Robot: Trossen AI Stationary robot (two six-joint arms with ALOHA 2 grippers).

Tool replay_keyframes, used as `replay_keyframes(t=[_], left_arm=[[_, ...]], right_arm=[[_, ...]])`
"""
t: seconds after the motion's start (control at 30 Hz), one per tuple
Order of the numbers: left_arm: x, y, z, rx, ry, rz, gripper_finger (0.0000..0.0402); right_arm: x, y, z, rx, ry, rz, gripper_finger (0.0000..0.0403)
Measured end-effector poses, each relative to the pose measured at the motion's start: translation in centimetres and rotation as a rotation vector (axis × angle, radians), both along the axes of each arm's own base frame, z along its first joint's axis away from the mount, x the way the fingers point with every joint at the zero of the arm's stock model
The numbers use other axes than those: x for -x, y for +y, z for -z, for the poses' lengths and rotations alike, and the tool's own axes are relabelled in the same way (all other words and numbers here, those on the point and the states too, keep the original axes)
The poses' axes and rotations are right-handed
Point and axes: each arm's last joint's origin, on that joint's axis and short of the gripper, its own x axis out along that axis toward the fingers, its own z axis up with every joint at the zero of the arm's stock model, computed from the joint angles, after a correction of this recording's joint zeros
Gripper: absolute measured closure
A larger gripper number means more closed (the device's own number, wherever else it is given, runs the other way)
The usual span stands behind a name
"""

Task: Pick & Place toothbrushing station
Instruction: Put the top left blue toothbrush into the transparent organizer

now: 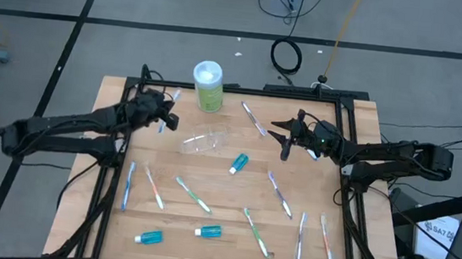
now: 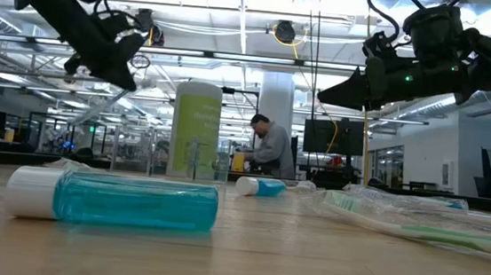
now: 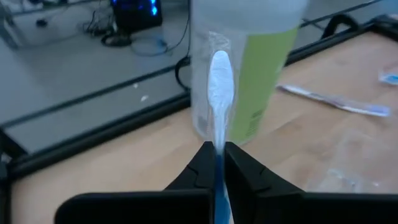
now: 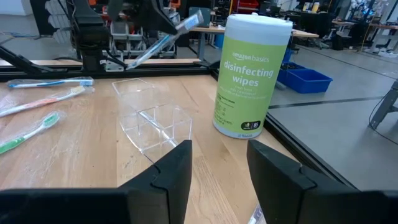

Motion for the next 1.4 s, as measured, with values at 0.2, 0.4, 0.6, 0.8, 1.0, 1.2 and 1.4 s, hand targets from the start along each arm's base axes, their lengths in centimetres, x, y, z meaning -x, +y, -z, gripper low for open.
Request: replay_keyframes(t=[0.2,0.4,0.6,0.8,1.0,1.2,1.4], left_arm=[[-0.6,-0.8,-0.5,-0.087,0.006,0.016,0.0395],[-1.1,-1.7,-1.0,-0.138,-0.031,0.021,0.0393],[-1.7,-2.8,-1.6,-0.162,-0.097,0.092,0.0390],[-2.2,-3.9,-2.1,-0.175,-0.160,0.151,0.0395],[-2.7,-4.7,-2.9,-0.213,-0.226,0.203,0.0395],[-3.3,-5.0,-2.7,-0.214,-0.233,0.195,0.0388],[-4.9,-4.9,-1.1,-0.245,-0.173,0.145,0.0393]], right_arm=[[0.0,0.0,0.0,0.000,0.000,0.000,0.0257],[0.0,0.0,0.0,0.000,-0.001,0.000,0.0257],[0.0,0.0,0.0,0.000,-0.001,0.000,0.0257],[0.0,0.0,0.0,0.000,-0.001,0.000,0.0257],[0.0,0.0,0.0,0.000,-0.001,0.000,0.0257],[0.0,0.0,0.0,0.000,-0.001,0.000,0.0257],[0.0,0.0,0.0,0.000,-0.001,0.000,0.0257]])
